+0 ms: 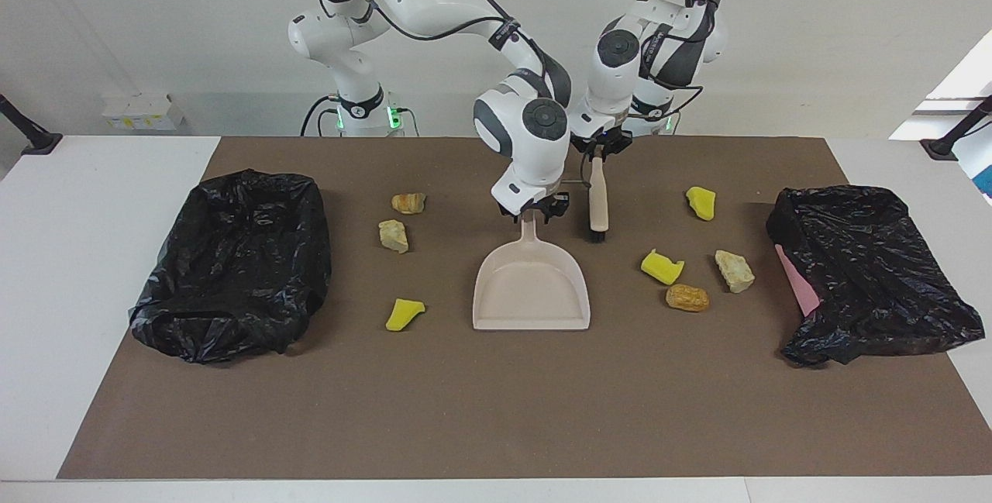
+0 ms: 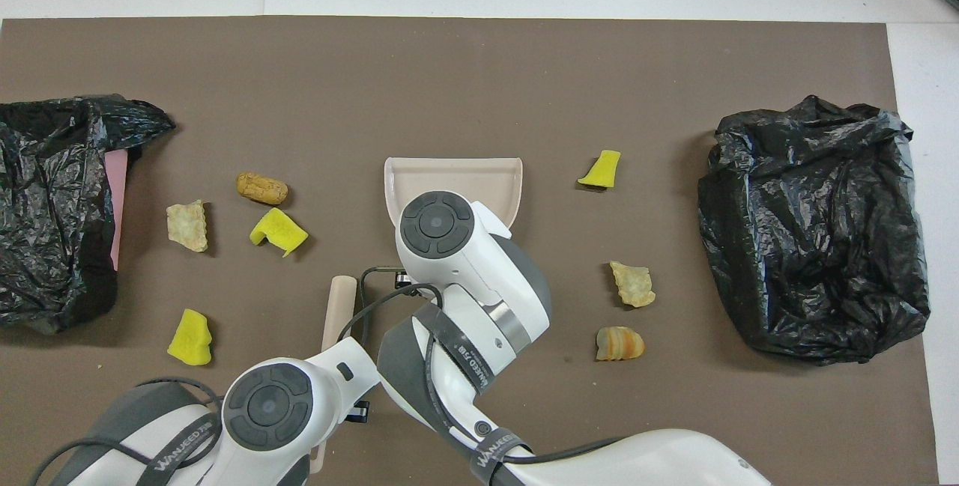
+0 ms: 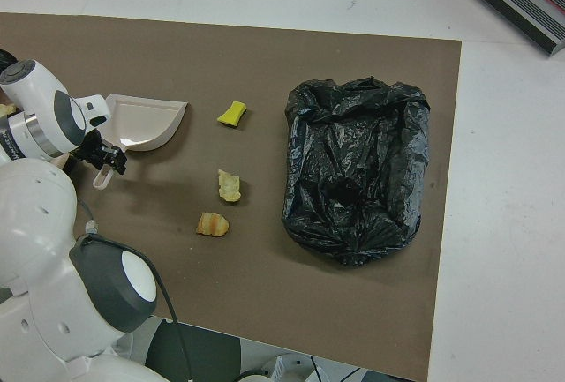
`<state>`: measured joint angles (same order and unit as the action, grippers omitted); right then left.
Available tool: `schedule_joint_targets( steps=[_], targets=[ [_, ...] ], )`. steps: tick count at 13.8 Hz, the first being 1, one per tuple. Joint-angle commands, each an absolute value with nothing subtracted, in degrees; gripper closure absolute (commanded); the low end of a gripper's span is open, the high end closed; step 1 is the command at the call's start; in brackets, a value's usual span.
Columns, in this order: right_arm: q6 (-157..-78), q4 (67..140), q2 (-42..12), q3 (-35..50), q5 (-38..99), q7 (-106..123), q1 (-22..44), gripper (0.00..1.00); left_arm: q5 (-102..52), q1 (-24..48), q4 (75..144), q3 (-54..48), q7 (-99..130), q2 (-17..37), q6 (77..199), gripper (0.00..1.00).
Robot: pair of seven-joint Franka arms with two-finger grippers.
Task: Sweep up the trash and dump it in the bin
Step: 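Place the dustpan near the crumbs while the left gripper grasps the brush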
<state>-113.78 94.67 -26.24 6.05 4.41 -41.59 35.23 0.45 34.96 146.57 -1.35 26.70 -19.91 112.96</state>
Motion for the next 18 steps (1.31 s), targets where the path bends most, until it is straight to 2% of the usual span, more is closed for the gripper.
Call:
schedule_joint_targets(
  steps=[1, 3, 9, 13, 15, 18],
  targets=[
    [-112.3, 95.4, -24.7, 6.2, 5.3, -42.9, 35.0, 0.81, 1.9, 30.5, 145.3, -1.8, 24.0, -23.6, 107.9, 1.00],
    [-112.3, 95.4, -24.5, 6.2, 5.2, -42.3, 35.0, 1.00, 2.7, 27.6, 142.6, -1.8, 22.0, -23.6, 103.9, 1.00],
    [-112.8, 94.9, -21.6, 5.5, 3.9, -36.6, 33.9, 1.00, 3.9, 17.5, 142.2, -2.0, 33.4, -23.1, 102.4, 1.00],
    [-110.7, 95.0, -19.7, 5.5, 1.8, -16.0, 30.0, 1.00, 7.3, 12.6, 142.3, -2.0, 43.8, -23.4, 98.8, 1.00],
    [-110.6, 95.0, -20.0, 5.5, -1.1, -3.1, 27.7, 1.00, 7.4, 9.0, 144.7, -2.1, 43.5, -25.6, 96.9, 1.00],
    [-110.6, 95.0, -20.4, 5.5, -3.6, 12.4, 26.3, 1.00, 7.3, 8.3, 149.2, -1.7, 39.0, -27.8, 97.6, 1.00]
  ],
)
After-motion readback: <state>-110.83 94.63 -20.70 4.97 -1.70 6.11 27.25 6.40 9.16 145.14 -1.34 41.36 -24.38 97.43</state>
